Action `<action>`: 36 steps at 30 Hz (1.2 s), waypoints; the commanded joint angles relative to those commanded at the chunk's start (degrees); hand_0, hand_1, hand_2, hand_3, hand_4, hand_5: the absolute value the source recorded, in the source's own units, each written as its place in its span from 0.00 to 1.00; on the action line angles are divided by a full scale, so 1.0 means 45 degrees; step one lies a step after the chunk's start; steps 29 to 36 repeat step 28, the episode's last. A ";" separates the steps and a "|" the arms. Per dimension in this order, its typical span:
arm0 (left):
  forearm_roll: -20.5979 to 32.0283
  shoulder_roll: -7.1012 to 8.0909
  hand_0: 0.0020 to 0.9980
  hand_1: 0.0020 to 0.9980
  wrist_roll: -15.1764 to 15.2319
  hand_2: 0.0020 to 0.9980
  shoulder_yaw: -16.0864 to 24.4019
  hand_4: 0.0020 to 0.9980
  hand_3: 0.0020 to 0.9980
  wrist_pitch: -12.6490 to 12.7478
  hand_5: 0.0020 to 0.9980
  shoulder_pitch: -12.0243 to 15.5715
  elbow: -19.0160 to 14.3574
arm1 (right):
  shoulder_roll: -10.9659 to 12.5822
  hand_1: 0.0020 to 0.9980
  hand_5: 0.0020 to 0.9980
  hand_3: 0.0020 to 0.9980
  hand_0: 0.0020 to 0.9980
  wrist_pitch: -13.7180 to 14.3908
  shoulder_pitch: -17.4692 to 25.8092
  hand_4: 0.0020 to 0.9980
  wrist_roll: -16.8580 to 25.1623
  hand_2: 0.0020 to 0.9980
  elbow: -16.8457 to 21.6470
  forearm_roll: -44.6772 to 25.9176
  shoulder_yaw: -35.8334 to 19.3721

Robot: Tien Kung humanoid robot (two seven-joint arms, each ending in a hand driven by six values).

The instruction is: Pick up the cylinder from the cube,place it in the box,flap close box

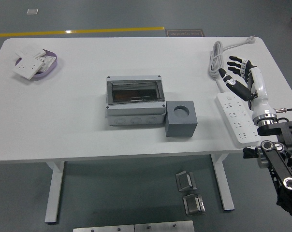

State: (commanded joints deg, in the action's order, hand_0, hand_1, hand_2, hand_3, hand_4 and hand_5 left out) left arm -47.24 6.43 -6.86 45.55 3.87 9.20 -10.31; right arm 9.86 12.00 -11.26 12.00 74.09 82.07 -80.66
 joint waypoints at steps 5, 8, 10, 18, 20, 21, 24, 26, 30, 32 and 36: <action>0.0036 -0.0024 0.59 0.62 0.0014 0.52 0.0004 0.59 0.58 0.0038 0.19 0.0042 0.0000 | 0.0136 0.72 0.40 0.77 0.81 -0.0011 0.0012 0.83 0.0030 0.73 0.0010 -0.0137 0.0079; 0.0052 -0.0076 0.59 0.62 0.0041 0.52 0.0000 0.60 0.58 0.0052 0.19 0.0026 0.0000 | 0.0228 0.72 0.42 0.77 0.81 -0.0026 -0.0049 0.86 0.0055 0.73 -0.0038 -0.0267 0.0165; 0.0061 -0.0109 0.59 0.62 0.0056 0.52 0.0000 0.60 0.58 0.0056 0.19 0.0028 0.0000 | 0.0260 0.72 0.42 0.77 0.81 -0.0030 -0.0111 0.86 0.0059 0.73 -0.0083 -0.0323 0.0248; 0.0120 -0.0226 0.59 0.62 0.0044 0.53 0.0007 0.61 0.59 0.0076 0.20 0.0161 0.0000 | 0.0359 0.72 0.43 0.77 0.81 -0.0009 -0.0424 0.87 0.0015 0.73 -0.0183 -0.0365 0.0769; 0.0094 -0.0212 0.59 0.62 0.0054 0.53 0.0060 0.61 0.59 0.0079 0.20 0.0148 0.0000 | 0.0372 0.72 0.43 0.77 0.81 -0.0011 -0.0440 0.87 0.0012 0.73 -0.0168 -0.0397 0.0841; 0.0086 -0.0203 0.59 0.62 0.0064 0.53 0.0089 0.61 0.59 0.0081 0.20 0.0140 0.0000 | 0.0374 0.72 0.43 0.77 0.81 -0.0016 -0.0444 0.87 0.0019 0.73 -0.0167 -0.0435 0.0872; 0.0055 -0.0200 0.59 0.62 0.0083 0.53 0.0172 0.61 0.59 0.0082 0.20 0.0136 0.0000 | 0.0355 0.73 0.42 0.77 0.81 -0.0050 -0.0424 0.87 0.0082 0.74 -0.0153 -0.0609 0.0883; 0.0048 -0.0212 0.59 0.62 0.0090 0.53 0.0197 0.61 0.59 0.0078 0.20 0.0142 0.0000 | 0.0342 0.73 0.42 0.77 0.81 -0.0092 -0.0411 0.87 0.0152 0.74 -0.0148 -0.0786 0.0860; 0.0038 -0.0241 0.59 0.62 0.0089 0.53 0.0225 0.61 0.59 0.0073 0.20 0.0147 0.0000 | 0.0335 0.73 0.42 0.77 0.81 -0.0205 -0.0405 0.87 0.0268 0.74 -0.0152 -0.1130 0.0813; 0.0038 -0.0241 0.59 0.62 0.0089 0.53 0.0225 0.61 0.59 0.0073 0.20 0.0147 0.0000 | 0.0335 0.73 0.42 0.77 0.81 -0.0205 -0.0405 0.87 0.0268 0.74 -0.0152 -0.1130 0.0813; 0.0038 -0.0241 0.59 0.62 0.0089 0.53 0.0225 0.61 0.59 0.0073 0.20 0.0147 0.0000 | 0.0335 0.73 0.42 0.77 0.81 -0.0205 -0.0405 0.87 0.0268 0.74 -0.0152 -0.1130 0.0813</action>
